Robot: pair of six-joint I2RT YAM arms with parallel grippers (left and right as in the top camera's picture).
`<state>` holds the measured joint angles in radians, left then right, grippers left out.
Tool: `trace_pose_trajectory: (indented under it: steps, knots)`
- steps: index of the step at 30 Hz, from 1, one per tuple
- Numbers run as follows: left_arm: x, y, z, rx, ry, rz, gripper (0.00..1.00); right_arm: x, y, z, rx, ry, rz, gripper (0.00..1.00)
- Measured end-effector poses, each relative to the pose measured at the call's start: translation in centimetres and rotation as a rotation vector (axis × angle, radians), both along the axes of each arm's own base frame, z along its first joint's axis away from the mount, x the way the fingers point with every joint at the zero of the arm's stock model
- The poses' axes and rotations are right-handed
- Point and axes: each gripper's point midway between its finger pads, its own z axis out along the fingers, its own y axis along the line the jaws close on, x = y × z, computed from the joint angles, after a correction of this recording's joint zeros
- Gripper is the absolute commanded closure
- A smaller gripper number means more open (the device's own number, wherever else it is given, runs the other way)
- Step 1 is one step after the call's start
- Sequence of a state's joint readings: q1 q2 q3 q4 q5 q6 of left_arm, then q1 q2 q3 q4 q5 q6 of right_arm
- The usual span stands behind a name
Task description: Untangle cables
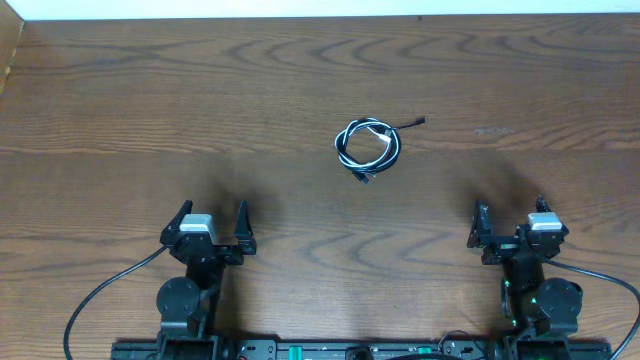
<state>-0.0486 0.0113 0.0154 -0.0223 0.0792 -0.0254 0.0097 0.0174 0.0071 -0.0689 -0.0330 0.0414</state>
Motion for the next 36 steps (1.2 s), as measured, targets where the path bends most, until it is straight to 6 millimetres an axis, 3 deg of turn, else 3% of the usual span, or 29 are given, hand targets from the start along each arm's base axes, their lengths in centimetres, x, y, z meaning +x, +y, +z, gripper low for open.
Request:
trace_pose_trajectory:
  steps: [25,36]
  knots:
    - [0.0,0.0,0.0,0.000,0.000,0.000,0.02,0.0,0.0,0.0,0.000,0.001,0.000,0.01]
    - [0.0,0.0,0.0,0.000,0.007,0.000,0.02,-0.1,1.6,0.1,0.008,-0.003,0.093,0.01]
